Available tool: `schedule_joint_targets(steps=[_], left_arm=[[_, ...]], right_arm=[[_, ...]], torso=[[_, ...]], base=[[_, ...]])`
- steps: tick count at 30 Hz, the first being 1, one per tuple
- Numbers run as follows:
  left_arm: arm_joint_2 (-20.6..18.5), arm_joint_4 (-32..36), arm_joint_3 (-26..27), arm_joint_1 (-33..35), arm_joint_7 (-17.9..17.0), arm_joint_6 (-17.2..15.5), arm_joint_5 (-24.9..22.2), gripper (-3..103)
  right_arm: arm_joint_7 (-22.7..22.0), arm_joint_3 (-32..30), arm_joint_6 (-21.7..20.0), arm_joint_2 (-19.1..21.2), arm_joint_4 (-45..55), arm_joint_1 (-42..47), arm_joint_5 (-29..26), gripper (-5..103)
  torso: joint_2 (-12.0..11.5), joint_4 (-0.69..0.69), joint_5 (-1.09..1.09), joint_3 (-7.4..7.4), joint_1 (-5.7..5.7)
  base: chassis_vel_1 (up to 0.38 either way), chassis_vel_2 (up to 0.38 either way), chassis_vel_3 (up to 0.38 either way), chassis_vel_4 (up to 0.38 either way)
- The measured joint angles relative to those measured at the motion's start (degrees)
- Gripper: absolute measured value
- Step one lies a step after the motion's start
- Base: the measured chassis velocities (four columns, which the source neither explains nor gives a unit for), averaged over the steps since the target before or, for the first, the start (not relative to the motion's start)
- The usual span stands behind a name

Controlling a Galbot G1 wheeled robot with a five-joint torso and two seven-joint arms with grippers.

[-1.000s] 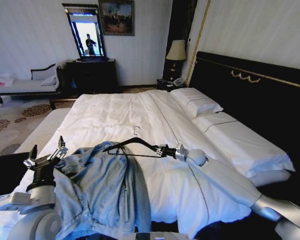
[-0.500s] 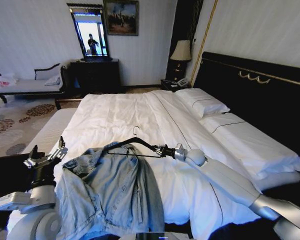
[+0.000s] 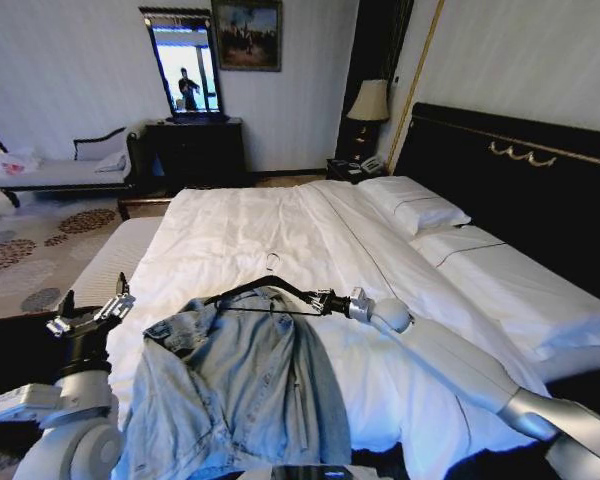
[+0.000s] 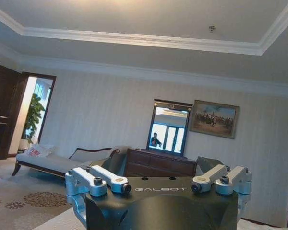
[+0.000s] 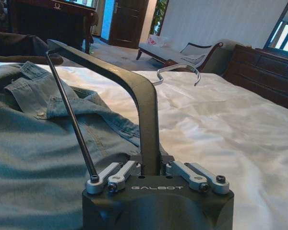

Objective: Pick up the clothes from the bed and hang them on the clothes hanger.

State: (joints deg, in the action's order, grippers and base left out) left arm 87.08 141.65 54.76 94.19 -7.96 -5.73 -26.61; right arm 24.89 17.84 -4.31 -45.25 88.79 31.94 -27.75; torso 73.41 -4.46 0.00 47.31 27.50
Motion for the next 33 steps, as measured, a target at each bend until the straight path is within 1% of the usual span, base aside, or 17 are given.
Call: schedule_joint_targets(steps=[8, 9, 11, 13, 16, 18, 21, 23, 24, 25, 27, 28, 29, 30, 33], left_arm=[[-0.07, 0.22, -0.05, 0.17, 0.00, 0.00, 0.00, 100], [-0.08, 0.22, -0.03, 0.21, 0.00, 0.00, 0.01, 100], [-0.08, 0.23, 0.01, 0.26, 0.00, 0.01, 0.03, 100], [-0.08, 0.23, 0.03, 0.27, 0.00, 0.01, 0.03, 100], [-0.10, 0.23, 0.09, 0.28, 0.01, 0.01, 0.03, 100], [-0.10, 0.23, 0.10, 0.28, 0.01, 0.01, 0.03, 100], [-0.08, 0.23, 0.13, 0.29, 0.02, 0.01, 0.04, 100], [0.02, 0.23, 0.16, 0.27, 0.02, 0.01, 0.06, 100], [0.02, 0.23, 0.16, 0.27, 0.02, 0.01, 0.06, 100], [0.08, 0.23, 0.16, 0.26, 0.02, 0.02, 0.08, 100], [0.25, 0.21, 0.20, 0.24, 0.02, 0.05, 0.10, 100], [0.34, 0.18, 0.28, 0.23, 0.01, 0.12, 0.10, 100], [0.34, 0.18, 0.28, 0.23, 0.01, 0.12, 0.10, 100], [0.38, 0.12, 0.42, 0.23, 0.01, 0.20, 0.09, 100], [0.41, -0.14, 1.08, 0.24, 0.02, 0.52, -0.16, 100]], right_arm=[[0.06, -0.45, 0.58, 0.35, 0.29, 0.35, 0.00, 18], [-0.72, -0.34, 1.23, 0.29, 0.21, 0.35, -0.26, 18], [-1.79, -0.05, 1.77, 0.08, 0.17, 0.35, -0.65, 18], [-2.01, 0.02, 1.96, -0.02, 0.15, 0.33, -0.71, 18], [-2.45, 0.42, 2.24, -0.36, -0.23, -0.01, -0.76, 18], [-2.43, 0.49, 2.16, -0.45, -0.43, -0.20, -0.62, 18], [-0.74, 0.53, 0.14, -0.58, -1.05, -1.20, 1.94, 18], [0.89, 0.55, -2.06, -0.58, -1.65, -2.30, 6.07, 18], [0.89, 0.55, -2.06, -0.58, -1.65, -2.30, 6.07, 18], [1.85, 0.58, -3.00, -0.61, -2.05, -2.86, 8.41, 18], [2.78, 0.94, -5.65, -0.67, -2.69, -4.13, 11.73, 18], [2.84, 1.29, -6.91, -0.66, -2.98, -4.83, 12.44, 18], [2.84, 1.29, -6.91, -0.66, -2.98, -4.83, 12.44, 18], [3.11, 1.56, -7.76, -0.67, -3.39, -5.55, 13.37, 18], [4.87, 2.18, -9.82, -0.61, -4.54, -7.62, 16.34, 18]], torso=[[0.00, 0.00, -0.02, -0.01, -0.01], [0.01, 0.00, -0.04, -0.01, -0.01], [0.01, 0.02, -0.02, -0.01, -0.01], [0.00, 0.02, -0.01, -0.01, -0.01], [0.00, -0.04, 0.03, 0.00, 0.00], [0.00, -0.04, 0.02, 0.00, 0.00], [0.00, -0.01, 0.01, 0.00, 0.00], [0.00, 0.01, -0.02, 0.00, 0.00], [0.00, 0.01, -0.02, 0.00, 0.00], [0.00, 0.01, -0.02, 0.00, -0.01], [0.00, 0.00, -0.01, 0.00, -0.01], [0.00, -0.01, -0.01, 0.00, -0.01], [0.00, -0.01, -0.01, 0.00, -0.01], [0.00, -0.01, 0.01, 0.00, -0.01], [0.00, -0.01, 0.00, 0.00, 0.00]], base=[[0.120, 0.110, -0.120, -0.113], [0.048, 0.064, -0.027, -0.043], [0.000, 0.000, 0.000, 0.000], [0.000, 0.000, 0.000, 0.000], [0.000, 0.000, 0.000, 0.000], [0.000, 0.000, 0.000, 0.000], [0.000, 0.000, 0.000, 0.000], [0.000, 0.000, 0.000, 0.000], [0.000, 0.000, 0.000, 0.000], [0.000, 0.000, 0.000, 0.000], [0.000, 0.000, 0.000, 0.000], [0.000, 0.000, 0.000, 0.000], [0.000, 0.000, 0.000, 0.000], [0.000, 0.000, 0.000, 0.000], [0.000, 0.000, 0.000, 0.000]])
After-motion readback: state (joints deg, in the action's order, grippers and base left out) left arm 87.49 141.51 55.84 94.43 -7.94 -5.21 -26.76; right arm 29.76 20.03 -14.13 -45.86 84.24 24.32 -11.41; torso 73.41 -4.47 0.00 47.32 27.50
